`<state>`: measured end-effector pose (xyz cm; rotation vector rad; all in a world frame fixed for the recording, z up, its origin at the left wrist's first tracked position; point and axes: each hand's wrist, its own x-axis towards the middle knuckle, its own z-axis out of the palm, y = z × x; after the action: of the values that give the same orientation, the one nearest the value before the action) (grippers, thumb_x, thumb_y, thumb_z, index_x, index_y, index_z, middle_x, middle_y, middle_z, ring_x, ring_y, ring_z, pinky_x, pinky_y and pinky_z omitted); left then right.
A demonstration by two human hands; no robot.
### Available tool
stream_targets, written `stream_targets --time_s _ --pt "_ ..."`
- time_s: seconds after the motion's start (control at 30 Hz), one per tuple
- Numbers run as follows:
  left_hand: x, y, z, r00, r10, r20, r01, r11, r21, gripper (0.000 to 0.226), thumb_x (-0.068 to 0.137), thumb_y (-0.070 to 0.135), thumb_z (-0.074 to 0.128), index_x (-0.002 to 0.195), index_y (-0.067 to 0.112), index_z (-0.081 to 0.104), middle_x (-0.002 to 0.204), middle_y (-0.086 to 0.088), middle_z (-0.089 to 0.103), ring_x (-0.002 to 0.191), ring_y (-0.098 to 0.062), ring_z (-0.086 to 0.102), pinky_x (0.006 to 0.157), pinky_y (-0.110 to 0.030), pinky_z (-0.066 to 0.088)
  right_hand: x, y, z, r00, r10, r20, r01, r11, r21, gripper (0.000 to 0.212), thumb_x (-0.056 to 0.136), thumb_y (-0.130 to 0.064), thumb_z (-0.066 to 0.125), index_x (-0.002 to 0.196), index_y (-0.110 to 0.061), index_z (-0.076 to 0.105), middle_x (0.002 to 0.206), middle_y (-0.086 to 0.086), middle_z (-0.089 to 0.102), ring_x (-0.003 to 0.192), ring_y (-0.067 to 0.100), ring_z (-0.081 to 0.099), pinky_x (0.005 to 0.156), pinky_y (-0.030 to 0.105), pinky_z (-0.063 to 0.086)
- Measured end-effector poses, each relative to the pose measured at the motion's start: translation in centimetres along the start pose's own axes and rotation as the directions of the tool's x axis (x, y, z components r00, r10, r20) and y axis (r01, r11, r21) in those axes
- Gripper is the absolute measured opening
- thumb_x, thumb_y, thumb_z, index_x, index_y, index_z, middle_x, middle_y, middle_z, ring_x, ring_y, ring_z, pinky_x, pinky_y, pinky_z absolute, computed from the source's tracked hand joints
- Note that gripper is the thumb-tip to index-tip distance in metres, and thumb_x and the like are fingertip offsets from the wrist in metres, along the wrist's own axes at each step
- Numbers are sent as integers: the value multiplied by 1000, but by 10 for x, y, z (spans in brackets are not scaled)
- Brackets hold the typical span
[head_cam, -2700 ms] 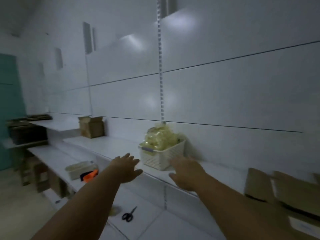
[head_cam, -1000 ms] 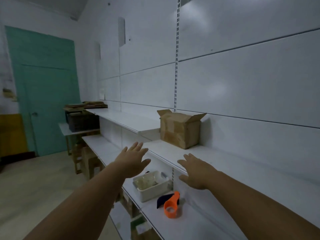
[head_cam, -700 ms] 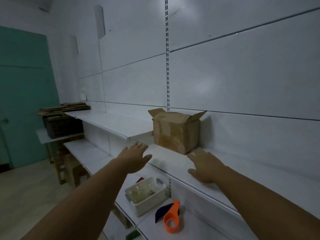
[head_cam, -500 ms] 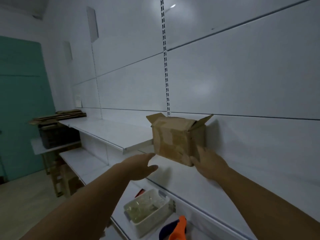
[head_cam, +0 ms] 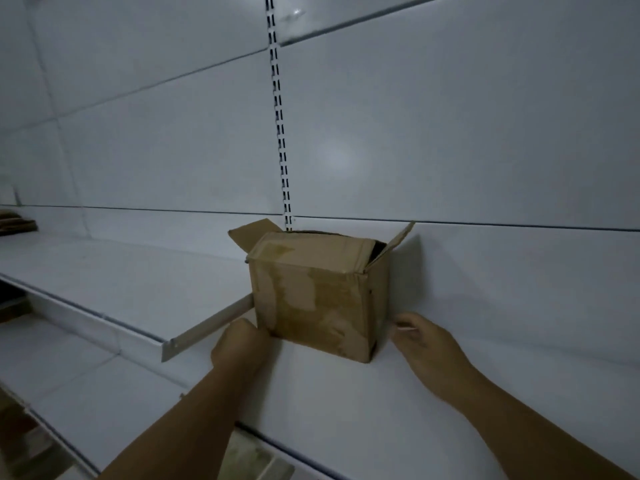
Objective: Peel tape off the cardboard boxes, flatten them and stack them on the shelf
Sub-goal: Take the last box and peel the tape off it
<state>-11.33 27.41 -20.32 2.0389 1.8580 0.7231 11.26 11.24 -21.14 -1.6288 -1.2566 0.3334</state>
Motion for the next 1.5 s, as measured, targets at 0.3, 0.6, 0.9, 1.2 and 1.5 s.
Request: stream_targets --time_s 0.3,0.6,0.9,1.2,1.5 --pt "9 -9 14 973 223 -65 -231 895 -382 4 80 16 54 77 17 53 69 3 60 62 -11 55 50 -25 39 -6 -11 11 998 -42 54 38 996 86 38 93 -29 50 126 -44 39 121 -29 52 111 -14 50 91 8 40" --pt "-25 26 -56 777 463 -427 -610 387 -691 44 85 36 62 123 22 45 118 8 54 106 -1 51 86 -15 41 -19 -74 -25 982 125 -143 -98 978 186 18 95 -22 49 97 -13 64 76 -3 73 65 15 70 57 27 54" --pt "-1 137 -172 573 606 -551 -814 496 -301 46 88 51 42 116 19 60 110 -2 64 86 -8 52 75 -25 39 -52 -155 -67 950 242 200 -291 915 279 67 79 -61 40 76 -2 70 63 16 68 51 23 65 44 23 49" --pt "13 168 -63 690 621 373 -648 759 -65 57 95 49 36 116 3 62 121 -16 60 106 -30 56 89 -34 42 -76 -114 -68 936 336 107 -345 935 84 62 99 -37 33 57 -11 71 57 10 68 49 19 63 47 21 48" --pt "6 187 -32 684 605 407 -672 740 30 59 96 49 30 129 4 50 138 -17 48 121 -32 47 99 -38 35 -95 -64 -52 652 -757 -37 503 469 -726 40 80 -40 63 112 -18 55 114 7 57 105 16 50 89 26 43"
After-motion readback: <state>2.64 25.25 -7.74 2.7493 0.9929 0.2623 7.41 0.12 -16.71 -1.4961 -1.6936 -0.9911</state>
